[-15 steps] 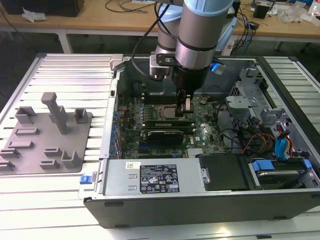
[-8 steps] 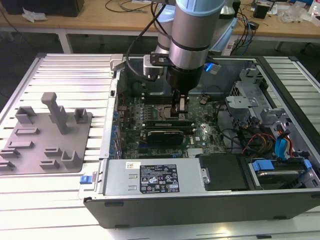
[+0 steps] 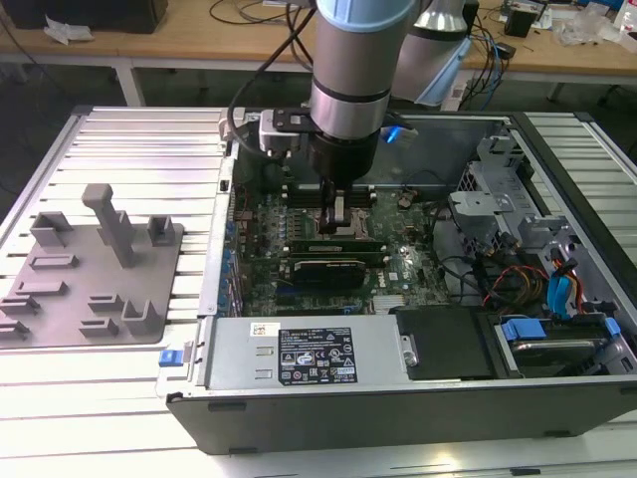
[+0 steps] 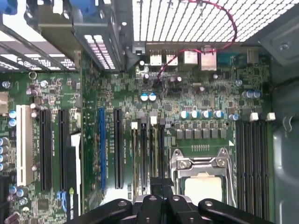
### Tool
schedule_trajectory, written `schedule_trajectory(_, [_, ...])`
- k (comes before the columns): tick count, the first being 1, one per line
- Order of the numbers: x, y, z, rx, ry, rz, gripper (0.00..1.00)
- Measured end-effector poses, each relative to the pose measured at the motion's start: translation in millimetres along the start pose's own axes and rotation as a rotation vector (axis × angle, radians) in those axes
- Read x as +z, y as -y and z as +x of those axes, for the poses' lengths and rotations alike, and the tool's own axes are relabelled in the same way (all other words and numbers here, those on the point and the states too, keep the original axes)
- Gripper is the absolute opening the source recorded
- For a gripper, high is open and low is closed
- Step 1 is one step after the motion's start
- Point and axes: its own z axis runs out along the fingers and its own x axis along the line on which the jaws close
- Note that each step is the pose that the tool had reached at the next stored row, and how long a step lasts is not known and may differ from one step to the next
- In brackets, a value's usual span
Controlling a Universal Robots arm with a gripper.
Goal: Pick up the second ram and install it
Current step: 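Press down the second ram until it locks into place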
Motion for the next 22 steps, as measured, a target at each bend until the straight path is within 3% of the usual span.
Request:
schedule_trajectory(8, [3.0,-5.2,0.3,0.0,-0.0001,-0.0001,0.08])
schedule_trajectory(14, [9.9,-6.6,0.6,0.0,0.0001,0.0019,0.08])
schedule_trajectory(16, [15.6,-6.8,0.9,-0.001,0.0002,0.0051,0.08])
schedule_trajectory(18, [16.4,-6.9,1.0,-0.002,-0.0001,0.008,0.08])
schedule_trajectory(20, [17.9,-6.9,1.0,-0.004,0.0004,0.0168,0.08])
schedule_trajectory(22, [18.2,-6.9,1.1,-0.004,0.0002,0.0186,0.08])
